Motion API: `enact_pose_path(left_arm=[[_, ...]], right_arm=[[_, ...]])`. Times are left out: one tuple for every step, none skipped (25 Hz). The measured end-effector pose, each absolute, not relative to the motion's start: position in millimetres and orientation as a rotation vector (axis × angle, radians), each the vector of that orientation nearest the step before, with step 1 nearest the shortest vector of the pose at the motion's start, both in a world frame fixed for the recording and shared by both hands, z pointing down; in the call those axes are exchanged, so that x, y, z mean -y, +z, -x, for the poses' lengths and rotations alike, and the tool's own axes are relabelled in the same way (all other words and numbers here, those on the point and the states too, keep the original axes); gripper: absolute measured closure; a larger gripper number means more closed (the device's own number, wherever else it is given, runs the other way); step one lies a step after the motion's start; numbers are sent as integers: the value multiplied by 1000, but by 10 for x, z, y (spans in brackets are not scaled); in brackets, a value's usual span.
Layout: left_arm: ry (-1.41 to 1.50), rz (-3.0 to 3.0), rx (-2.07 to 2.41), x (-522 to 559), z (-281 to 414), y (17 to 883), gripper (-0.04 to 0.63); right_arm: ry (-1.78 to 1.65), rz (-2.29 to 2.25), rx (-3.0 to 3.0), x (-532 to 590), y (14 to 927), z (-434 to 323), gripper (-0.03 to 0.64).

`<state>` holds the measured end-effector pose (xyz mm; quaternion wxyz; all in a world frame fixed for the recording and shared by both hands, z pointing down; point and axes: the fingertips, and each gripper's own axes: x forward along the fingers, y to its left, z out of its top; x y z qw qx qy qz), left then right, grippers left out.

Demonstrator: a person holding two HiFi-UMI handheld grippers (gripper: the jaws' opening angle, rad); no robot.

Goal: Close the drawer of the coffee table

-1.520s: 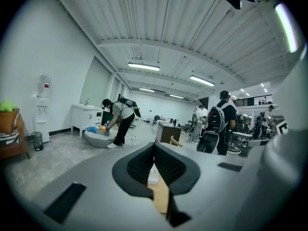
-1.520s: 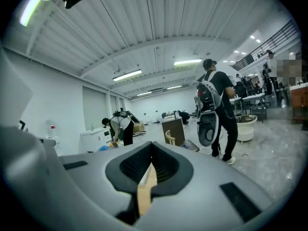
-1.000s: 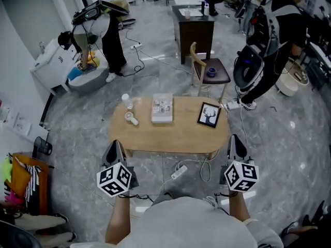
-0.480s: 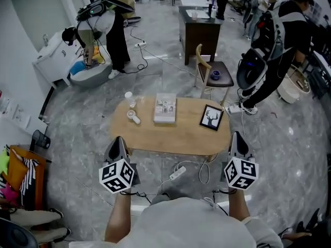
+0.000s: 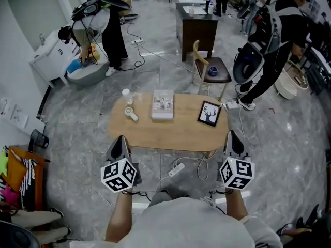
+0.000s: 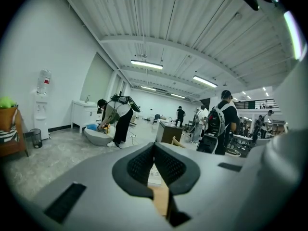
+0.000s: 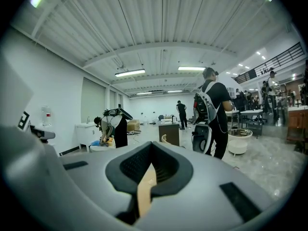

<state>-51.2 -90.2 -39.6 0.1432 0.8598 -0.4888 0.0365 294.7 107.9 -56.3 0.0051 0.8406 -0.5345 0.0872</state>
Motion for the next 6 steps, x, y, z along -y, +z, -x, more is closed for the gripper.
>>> enact_pose_path(left_arm=[[109,-2481,1405,884,498,-395,598],[113,-2483,1401,863,485,-392,598],[116,-2485,1396,841,471,-389,598],[119,-2487,1392,821,455,-389,598],[121,-2488,1387,802,437,-389,598],[122,-2490,1383,784,420,-390,598]], right_arm=[[276,-2633,1672,-1096,-559,-2952,617],[278,-2635,1671,-1115,-553,-2959,618],[282,-2636,1671,-1134,-546,-2968,617],[286,-2636,1671,-1153,-540,-2978,618],[289,-2636,1672,-1171,-535,-2988,618],[293,-2636,1673,-1189,-531,-2999,618]])
